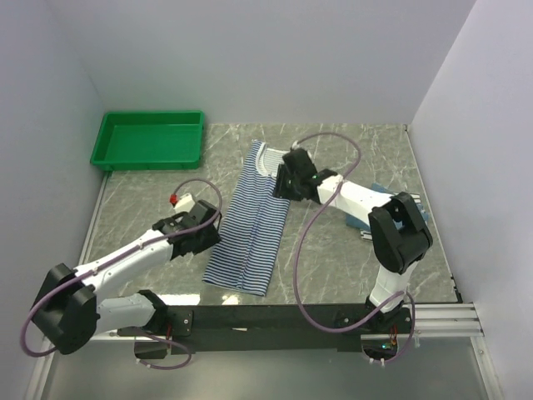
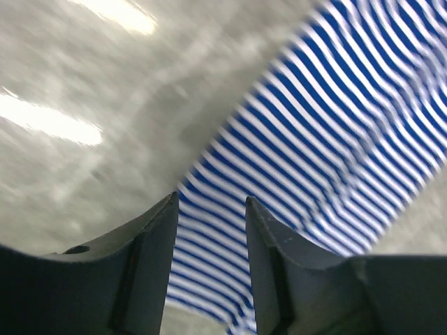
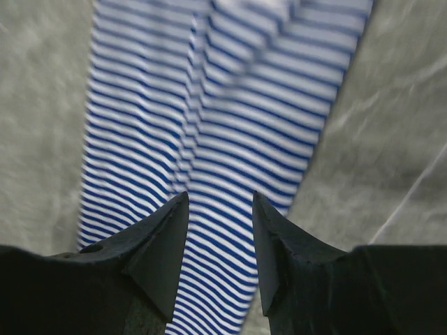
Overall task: Fold and stack the tank tops
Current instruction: Fold the tank top
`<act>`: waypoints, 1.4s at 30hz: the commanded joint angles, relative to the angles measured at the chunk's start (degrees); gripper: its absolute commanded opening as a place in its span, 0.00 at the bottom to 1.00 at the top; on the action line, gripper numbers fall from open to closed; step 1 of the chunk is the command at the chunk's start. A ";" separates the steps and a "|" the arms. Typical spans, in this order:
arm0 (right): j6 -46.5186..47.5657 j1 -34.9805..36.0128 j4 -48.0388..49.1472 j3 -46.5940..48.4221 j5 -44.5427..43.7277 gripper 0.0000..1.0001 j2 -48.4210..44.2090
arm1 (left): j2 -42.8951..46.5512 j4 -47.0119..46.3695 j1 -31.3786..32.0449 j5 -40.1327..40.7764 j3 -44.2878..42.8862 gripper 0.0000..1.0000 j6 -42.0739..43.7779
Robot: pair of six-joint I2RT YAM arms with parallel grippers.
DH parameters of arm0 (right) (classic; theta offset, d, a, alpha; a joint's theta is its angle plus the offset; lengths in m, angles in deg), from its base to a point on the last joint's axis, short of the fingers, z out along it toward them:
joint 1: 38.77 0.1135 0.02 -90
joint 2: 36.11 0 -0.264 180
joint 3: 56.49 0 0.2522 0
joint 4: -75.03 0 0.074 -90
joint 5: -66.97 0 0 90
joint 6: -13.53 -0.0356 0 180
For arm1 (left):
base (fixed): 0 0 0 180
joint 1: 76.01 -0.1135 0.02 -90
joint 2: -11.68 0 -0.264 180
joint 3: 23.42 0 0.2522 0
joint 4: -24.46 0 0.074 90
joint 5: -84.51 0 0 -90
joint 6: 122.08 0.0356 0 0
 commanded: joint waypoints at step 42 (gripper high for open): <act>2.63 -7.32 -2.03 -7.35 -1.05 0.54 -3.73 | 1.15 -5.08 5.74 -14.41 6.59 0.65 -1.45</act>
